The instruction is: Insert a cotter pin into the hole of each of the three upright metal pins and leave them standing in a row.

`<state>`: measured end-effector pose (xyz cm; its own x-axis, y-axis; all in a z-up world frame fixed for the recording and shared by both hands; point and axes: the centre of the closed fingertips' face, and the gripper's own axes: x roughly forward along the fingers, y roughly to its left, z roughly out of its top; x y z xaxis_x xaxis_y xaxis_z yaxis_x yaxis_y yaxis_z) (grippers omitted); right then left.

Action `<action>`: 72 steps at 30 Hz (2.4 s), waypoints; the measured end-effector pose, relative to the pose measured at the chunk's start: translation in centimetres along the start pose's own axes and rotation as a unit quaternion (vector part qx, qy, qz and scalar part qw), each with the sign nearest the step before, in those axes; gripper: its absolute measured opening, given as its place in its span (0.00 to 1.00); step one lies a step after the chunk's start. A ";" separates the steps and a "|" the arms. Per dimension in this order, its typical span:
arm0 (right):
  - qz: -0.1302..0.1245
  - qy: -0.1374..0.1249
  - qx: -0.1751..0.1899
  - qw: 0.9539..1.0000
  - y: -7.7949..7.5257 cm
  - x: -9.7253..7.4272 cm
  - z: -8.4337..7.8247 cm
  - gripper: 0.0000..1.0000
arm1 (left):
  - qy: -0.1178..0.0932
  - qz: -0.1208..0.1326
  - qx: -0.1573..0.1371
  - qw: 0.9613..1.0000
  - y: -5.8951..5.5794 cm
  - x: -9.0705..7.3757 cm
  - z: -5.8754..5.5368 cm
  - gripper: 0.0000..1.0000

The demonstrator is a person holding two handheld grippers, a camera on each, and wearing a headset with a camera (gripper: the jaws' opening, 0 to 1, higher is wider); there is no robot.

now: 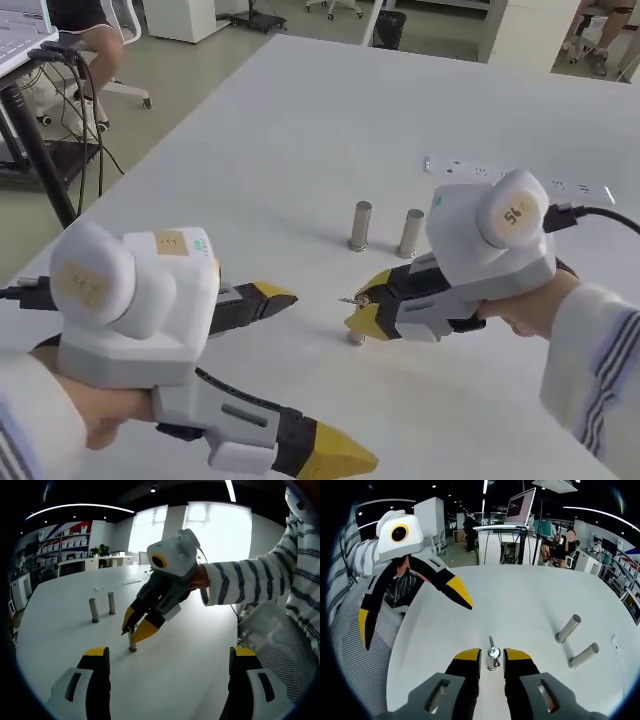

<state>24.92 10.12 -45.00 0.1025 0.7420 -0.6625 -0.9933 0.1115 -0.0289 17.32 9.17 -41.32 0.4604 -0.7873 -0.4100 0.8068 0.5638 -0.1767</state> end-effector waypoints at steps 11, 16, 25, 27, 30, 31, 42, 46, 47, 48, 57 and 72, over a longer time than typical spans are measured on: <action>-0.010 -0.010 0.010 1.000 -0.2 -0.5 0.4 0.25 | -0.012 0.005 -0.003 1.000 0.3 -0.3 0.6 0.99; -0.007 -0.027 0.028 0.999 0.0 -1.1 0.9 0.29 | -0.017 0.010 -0.007 1.000 0.5 -0.5 0.8 0.99; -0.006 -0.043 0.033 0.999 1.2 -2.0 1.6 0.42 | -0.024 0.013 -0.011 1.000 0.7 -0.7 1.1 0.99; -0.012 -0.046 0.037 0.998 1.3 -2.4 1.8 0.47 | -0.026 0.013 -0.011 1.000 0.7 -0.7 1.3 0.99; -0.018 -0.065 0.045 0.997 1.6 -3.0 2.4 0.53 | -0.032 0.013 -0.015 0.999 0.8 -0.9 1.6 0.99; -0.018 -0.066 0.047 0.997 1.8 -3.2 2.5 0.55 | -0.033 0.013 -0.015 0.999 0.8 -0.9 1.6 0.99; -0.052 -0.071 0.054 0.995 2.3 -5.6 2.1 0.72 | -0.023 0.013 -0.016 1.000 0.8 -1.2 1.2 0.99; -0.058 -0.068 0.058 0.994 2.6 -6.3 1.8 0.76 | -0.018 0.015 -0.015 1.000 1.0 -1.5 0.9 0.99; -0.060 -0.068 0.059 0.994 2.7 -6.5 1.7 0.77 | -0.018 0.015 -0.016 1.000 1.0 -1.5 0.9 0.99; -0.064 -0.069 0.059 0.994 2.8 -6.8 1.6 0.78 | -0.019 0.016 -0.017 1.000 1.1 -1.6 1.0 0.99; -0.102 -0.074 0.108 0.986 3.2 -8.7 -0.3 0.87 | -0.027 0.024 -0.022 0.999 1.5 -2.1 1.3 0.99; -0.142 -0.091 0.188 0.968 4.9 -11.8 -2.9 0.94 | -0.020 0.025 -0.020 0.999 1.7 -2.6 1.4 0.99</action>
<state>18.71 -0.02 -39.54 0.4105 0.7463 -0.5240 -0.8379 0.5353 0.1061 18.04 11.85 -39.30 0.5144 -0.7671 -0.3833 0.7678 0.6111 -0.1924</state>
